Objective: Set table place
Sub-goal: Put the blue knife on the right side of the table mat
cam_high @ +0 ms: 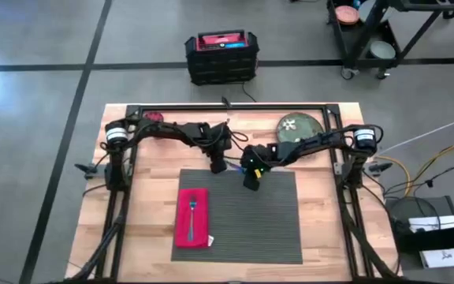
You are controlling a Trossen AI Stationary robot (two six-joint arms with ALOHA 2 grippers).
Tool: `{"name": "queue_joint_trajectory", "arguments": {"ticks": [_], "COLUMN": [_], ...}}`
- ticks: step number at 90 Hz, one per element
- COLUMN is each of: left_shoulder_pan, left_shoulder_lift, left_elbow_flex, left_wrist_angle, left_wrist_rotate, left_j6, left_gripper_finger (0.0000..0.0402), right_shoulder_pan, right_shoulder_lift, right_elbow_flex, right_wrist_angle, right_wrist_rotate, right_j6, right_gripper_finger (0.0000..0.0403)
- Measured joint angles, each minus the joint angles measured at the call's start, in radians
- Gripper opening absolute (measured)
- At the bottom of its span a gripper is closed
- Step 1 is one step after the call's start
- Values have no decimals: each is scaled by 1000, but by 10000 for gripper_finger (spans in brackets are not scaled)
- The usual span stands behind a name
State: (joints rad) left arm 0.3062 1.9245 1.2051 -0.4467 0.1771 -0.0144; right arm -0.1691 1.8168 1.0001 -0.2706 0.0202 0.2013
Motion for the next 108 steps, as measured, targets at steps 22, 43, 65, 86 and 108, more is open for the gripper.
{"name": "queue_joint_trajectory", "arguments": {"ticks": [22,43,65,86,108], "left_shoulder_pan": [-66,-79,-88,-122,-153], "left_shoulder_lift": [-6,-73,-94,-78,-119], "left_elbow_flex": [-1,16,-99,-196,-202], "left_wrist_angle": [36,28,142,374,347], "left_wrist_rotate": [101,6,9,30,15], "left_j6": [-46,-28,-30,-106,-126], "left_gripper_finger": [0,0,0,0,0], "right_shoulder_pan": [-66,-68,-53,-36,-30], "right_shoulder_lift": [4,-54,-56,-31,-31], "right_elbow_flex": [49,71,-32,-71,-72], "right_wrist_angle": [2,-51,109,250,261], "right_wrist_rotate": [93,37,-21,-22,-22], "right_j6": [-34,-28,85,140,129], "right_gripper_finger": [0,0,0,0,0]}}
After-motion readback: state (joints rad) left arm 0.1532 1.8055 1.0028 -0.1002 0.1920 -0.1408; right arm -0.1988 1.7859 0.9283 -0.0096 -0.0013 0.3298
